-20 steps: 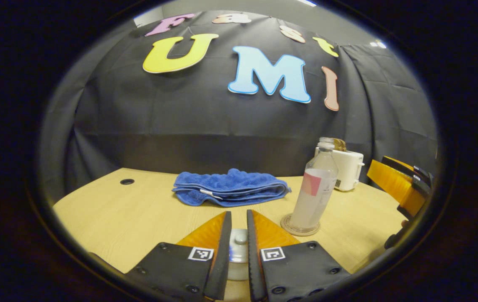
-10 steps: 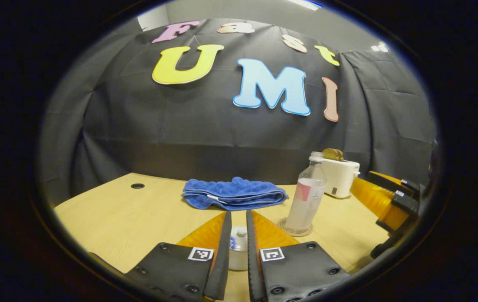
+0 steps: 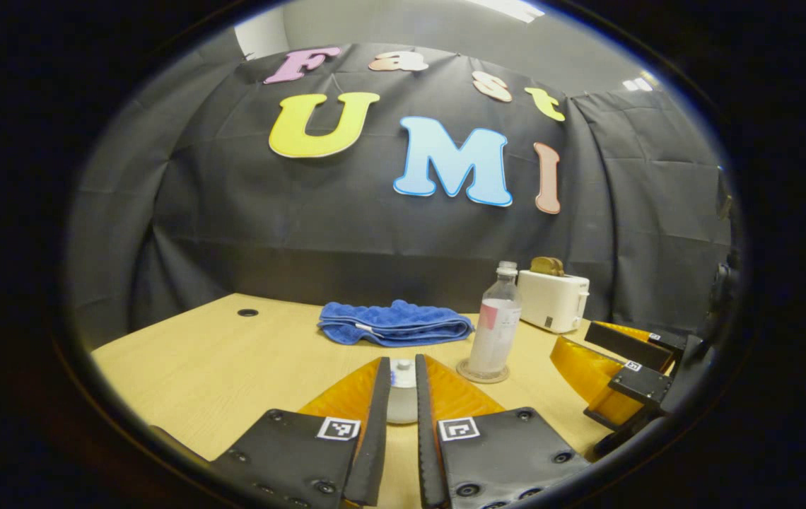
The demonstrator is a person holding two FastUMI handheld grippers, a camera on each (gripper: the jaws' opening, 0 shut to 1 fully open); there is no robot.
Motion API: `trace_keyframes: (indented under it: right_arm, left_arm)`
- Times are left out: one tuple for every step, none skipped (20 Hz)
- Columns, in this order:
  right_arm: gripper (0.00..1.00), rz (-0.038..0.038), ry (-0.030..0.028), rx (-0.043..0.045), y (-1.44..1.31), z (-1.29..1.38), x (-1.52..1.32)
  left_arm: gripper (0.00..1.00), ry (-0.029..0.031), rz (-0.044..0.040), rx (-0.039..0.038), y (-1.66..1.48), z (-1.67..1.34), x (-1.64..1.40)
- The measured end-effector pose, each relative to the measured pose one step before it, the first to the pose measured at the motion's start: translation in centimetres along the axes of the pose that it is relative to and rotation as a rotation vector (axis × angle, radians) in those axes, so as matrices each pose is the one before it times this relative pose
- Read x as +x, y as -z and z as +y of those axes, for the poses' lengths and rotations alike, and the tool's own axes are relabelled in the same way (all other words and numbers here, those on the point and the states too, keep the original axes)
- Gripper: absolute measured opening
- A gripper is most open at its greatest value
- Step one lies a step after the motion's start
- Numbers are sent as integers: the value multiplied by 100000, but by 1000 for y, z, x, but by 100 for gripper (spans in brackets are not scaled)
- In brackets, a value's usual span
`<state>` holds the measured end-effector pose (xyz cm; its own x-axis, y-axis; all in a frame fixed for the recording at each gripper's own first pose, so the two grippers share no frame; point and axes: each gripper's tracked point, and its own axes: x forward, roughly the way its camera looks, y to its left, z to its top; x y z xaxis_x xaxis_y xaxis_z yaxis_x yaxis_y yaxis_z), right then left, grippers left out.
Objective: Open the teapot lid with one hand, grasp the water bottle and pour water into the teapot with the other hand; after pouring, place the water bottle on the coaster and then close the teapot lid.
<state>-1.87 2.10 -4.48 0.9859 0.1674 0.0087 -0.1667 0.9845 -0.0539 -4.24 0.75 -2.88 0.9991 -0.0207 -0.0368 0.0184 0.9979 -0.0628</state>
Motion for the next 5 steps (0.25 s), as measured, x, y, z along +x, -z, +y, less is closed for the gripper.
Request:
trace_keyframes:
  right_arm:
    - [81,305,-110,196,153,150,-376]
    - [81,107,24,365,47,65,-427]
    - [81,181,8,295,165,111,-347]
    - [81,213,-122,64,143,143,-397]
    - [81,9,211,-249,82,9,-289]
  left_arm:
    - [22,-616,107,362,319,28,-565]
    - [22,-518,0,219,185,56,-552]
    - [22,-459,-93,218,270,17,-569]
    - [22,-427,59,220,204,28,-496]
    - [27,-434,45,241,271,3,-293]
